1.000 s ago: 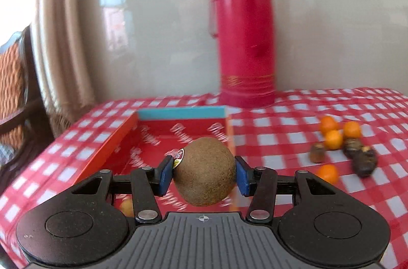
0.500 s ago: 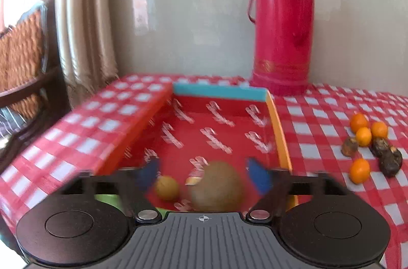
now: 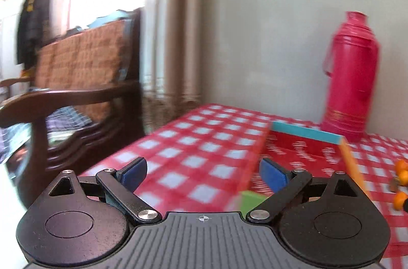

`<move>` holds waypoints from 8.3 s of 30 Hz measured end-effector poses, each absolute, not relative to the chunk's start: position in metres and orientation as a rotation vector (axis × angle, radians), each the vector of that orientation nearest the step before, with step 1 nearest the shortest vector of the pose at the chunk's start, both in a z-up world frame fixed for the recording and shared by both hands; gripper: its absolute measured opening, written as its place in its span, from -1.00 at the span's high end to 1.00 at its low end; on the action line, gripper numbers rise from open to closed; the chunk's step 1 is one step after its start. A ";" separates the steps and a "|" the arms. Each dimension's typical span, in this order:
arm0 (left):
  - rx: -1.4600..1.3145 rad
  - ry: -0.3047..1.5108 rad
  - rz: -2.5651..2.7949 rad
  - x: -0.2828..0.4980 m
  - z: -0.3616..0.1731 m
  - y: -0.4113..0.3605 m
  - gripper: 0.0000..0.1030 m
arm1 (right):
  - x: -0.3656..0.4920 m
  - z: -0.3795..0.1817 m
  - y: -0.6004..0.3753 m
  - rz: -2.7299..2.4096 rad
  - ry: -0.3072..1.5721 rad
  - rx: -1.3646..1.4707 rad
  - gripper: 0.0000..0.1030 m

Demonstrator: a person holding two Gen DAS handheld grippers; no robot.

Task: Organize fruits
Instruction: 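Grasp the orange with the right gripper, then carry the orange into the red box and open the right gripper, then grasp the dark brown round fruit with the left gripper, then carry the dark brown fruit into the red box and release it, then grasp the small brown fruit with the right gripper, then carry the small brown fruit into the red box and release it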

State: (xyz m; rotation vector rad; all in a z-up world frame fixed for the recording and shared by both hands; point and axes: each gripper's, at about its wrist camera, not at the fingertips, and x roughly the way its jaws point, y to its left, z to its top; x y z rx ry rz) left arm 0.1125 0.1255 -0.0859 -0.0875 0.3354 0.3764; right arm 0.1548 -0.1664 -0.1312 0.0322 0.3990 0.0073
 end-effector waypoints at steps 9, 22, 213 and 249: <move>-0.141 0.324 0.520 0.075 -0.099 0.179 -0.83 | 0.185 -0.141 -0.155 -0.020 0.494 0.071 -0.13; -0.202 0.314 0.637 0.050 -0.107 0.227 -0.84 | 0.216 -0.146 -0.160 -0.090 0.572 0.064 0.54; -0.201 0.311 0.698 0.049 -0.115 0.246 -0.99 | 0.229 -0.092 -0.084 0.338 0.458 0.066 0.60; -0.044 0.297 0.452 0.091 -0.105 0.152 -0.99 | 0.174 -0.100 -0.140 0.075 0.357 0.042 -0.55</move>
